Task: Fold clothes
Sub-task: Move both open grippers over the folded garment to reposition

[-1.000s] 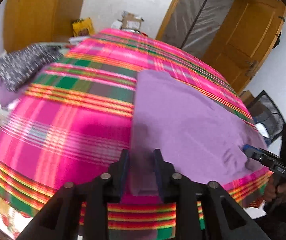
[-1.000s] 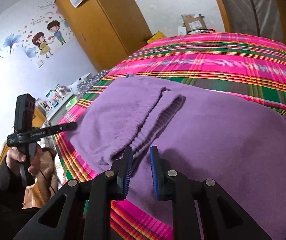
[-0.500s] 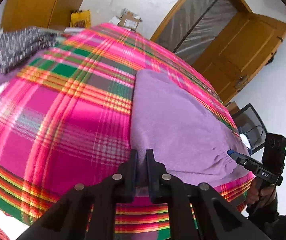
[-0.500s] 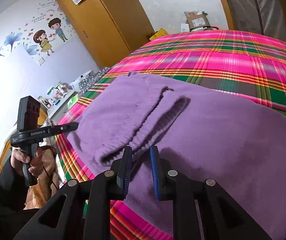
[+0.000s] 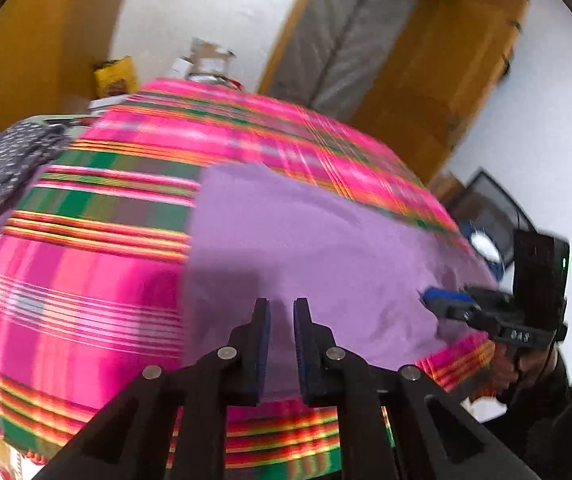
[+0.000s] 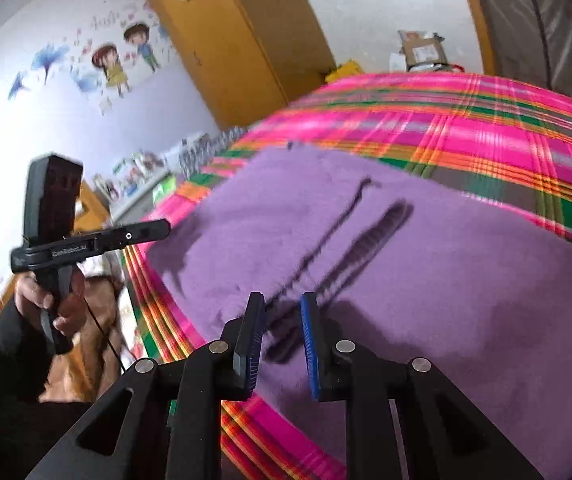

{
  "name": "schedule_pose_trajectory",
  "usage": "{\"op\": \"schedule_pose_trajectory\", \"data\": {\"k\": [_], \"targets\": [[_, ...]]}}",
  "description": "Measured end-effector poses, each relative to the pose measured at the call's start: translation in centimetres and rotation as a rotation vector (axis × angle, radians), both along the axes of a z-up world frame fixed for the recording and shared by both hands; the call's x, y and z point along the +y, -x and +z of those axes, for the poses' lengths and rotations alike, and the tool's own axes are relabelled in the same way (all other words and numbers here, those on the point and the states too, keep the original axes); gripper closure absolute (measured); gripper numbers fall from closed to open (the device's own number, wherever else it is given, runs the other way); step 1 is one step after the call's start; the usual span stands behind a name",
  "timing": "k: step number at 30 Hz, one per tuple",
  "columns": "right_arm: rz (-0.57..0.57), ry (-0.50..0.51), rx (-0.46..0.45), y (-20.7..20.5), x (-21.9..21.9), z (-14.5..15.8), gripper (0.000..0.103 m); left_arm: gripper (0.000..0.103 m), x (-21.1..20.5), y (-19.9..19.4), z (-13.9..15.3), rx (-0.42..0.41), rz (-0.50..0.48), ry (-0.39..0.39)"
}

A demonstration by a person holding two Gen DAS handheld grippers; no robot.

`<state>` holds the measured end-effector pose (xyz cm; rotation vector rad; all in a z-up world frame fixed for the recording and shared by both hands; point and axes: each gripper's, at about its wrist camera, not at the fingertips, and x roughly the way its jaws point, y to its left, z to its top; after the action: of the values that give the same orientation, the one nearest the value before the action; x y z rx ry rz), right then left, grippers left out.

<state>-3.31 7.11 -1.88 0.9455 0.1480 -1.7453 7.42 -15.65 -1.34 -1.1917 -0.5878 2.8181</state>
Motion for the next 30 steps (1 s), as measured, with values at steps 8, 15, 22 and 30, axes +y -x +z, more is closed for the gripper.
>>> {"op": "schedule_pose_trajectory", "data": {"k": [8, 15, 22, 30], "targets": [[-0.088, 0.010, 0.010, 1.2, 2.2, 0.3, 0.084, 0.092, 5.9, 3.1, 0.3, 0.018, -0.151, 0.037], [-0.210, -0.023, 0.015, 2.4, 4.6, 0.3, 0.084, 0.091, 10.2, 5.8, -0.5, 0.011, -0.267, 0.067], [-0.306, -0.045, -0.001, 3.5, 7.2, -0.2, 0.082, 0.091, 10.5, 5.5, -0.2, 0.012, -0.231, 0.079], [-0.355, -0.039, 0.013, 3.8, 9.0, 0.1, 0.071, 0.091, 11.5, 6.7, 1.3, 0.047, -0.192, 0.096]]}}
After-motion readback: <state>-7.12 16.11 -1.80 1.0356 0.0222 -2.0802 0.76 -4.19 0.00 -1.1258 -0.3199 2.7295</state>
